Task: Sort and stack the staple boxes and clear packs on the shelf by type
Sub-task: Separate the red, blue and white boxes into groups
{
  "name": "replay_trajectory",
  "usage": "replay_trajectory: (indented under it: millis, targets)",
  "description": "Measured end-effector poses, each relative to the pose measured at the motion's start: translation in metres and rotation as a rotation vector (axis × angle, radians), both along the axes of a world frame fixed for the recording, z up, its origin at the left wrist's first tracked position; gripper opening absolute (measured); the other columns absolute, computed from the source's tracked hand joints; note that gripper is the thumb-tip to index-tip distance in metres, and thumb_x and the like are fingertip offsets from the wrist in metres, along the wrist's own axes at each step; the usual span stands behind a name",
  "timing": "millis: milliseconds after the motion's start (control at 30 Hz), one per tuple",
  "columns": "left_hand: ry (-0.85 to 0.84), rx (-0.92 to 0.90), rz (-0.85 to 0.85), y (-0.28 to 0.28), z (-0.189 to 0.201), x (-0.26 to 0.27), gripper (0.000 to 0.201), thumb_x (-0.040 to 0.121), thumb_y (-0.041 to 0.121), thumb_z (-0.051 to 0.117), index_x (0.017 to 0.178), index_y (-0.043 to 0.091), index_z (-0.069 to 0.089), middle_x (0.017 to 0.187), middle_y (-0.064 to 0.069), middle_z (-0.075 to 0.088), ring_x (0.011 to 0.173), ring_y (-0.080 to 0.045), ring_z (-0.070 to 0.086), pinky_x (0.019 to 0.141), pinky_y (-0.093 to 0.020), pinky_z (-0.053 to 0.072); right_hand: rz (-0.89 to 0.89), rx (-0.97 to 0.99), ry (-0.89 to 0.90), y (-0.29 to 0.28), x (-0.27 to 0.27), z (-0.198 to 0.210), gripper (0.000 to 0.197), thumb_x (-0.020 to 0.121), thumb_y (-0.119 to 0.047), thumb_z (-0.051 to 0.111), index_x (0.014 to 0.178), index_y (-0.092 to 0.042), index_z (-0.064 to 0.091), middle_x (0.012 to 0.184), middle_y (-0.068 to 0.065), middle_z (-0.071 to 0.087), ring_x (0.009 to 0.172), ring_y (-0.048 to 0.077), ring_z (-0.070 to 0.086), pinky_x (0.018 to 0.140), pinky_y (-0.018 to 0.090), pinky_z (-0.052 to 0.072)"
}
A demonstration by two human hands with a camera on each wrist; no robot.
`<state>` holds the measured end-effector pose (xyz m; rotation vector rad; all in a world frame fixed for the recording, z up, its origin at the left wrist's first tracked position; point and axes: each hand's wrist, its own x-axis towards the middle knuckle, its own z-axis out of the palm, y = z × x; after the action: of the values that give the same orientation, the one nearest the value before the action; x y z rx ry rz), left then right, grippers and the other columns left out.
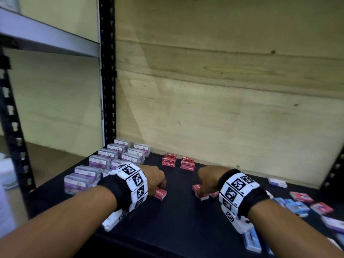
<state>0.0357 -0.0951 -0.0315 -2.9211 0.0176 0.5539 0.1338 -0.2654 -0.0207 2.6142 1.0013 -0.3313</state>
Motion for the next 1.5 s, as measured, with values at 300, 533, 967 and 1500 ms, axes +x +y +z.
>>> replay_trajectory:
  millis: [300, 533, 967, 1500]
  targets:
    - [-0.084, -0.09, 0.047, 0.008, -0.004, -0.007, 0.047, 0.083, 0.023, 0.074, 0.128, 0.024, 0.061, 0.125, 0.0, 0.062, 0.111, -0.021, 0.06, 0.093, -0.035, 0.05, 0.02, 0.029, 0.004, 0.002, -0.005, -0.005, 0.033, 0.081, -0.036, 0.076, 0.079, -0.014, 0.051, 0.085, 0.003, 0.055, 0.078, 0.023, 0.054, 0.055, 0.023, 0.038]
    - [-0.095, -0.139, 0.018, 0.013, -0.002, -0.01, 0.031, 0.083, 0.026, 0.074, 0.113, 0.021, 0.066, 0.114, 0.0, 0.065, 0.102, -0.018, 0.061, 0.086, -0.033, 0.051, 0.035, 0.033, 0.072, 0.004, -0.003, -0.008, 0.035, 0.08, -0.03, 0.077, 0.104, -0.006, 0.067, 0.099, 0.007, 0.068, 0.089, 0.024, 0.063, 0.066, 0.025, 0.045]
    - [-0.177, -0.151, 0.071, 0.009, 0.003, 0.025, 0.026, 0.087, 0.022, 0.07, 0.113, 0.02, 0.064, 0.118, -0.002, 0.062, 0.103, -0.021, 0.061, 0.081, -0.03, 0.047, 0.048, 0.213, 0.091, 0.003, 0.024, 0.011, 0.014, 0.083, -0.023, 0.07, 0.08, -0.025, 0.057, 0.08, -0.008, 0.059, 0.073, 0.012, 0.055, 0.058, 0.024, 0.042]
    - [-0.186, 0.014, 0.106, 0.02, -0.005, 0.092, 0.034, 0.094, 0.008, 0.058, 0.128, 0.009, 0.06, 0.127, -0.013, 0.059, 0.113, -0.029, 0.06, 0.092, -0.032, 0.048, 0.163, 0.164, 0.038, 0.045, 0.074, -0.007, 0.012, 0.09, -0.029, 0.067, 0.088, -0.02, 0.058, 0.087, 0.0, 0.062, 0.081, 0.023, 0.059, 0.066, 0.029, 0.042]
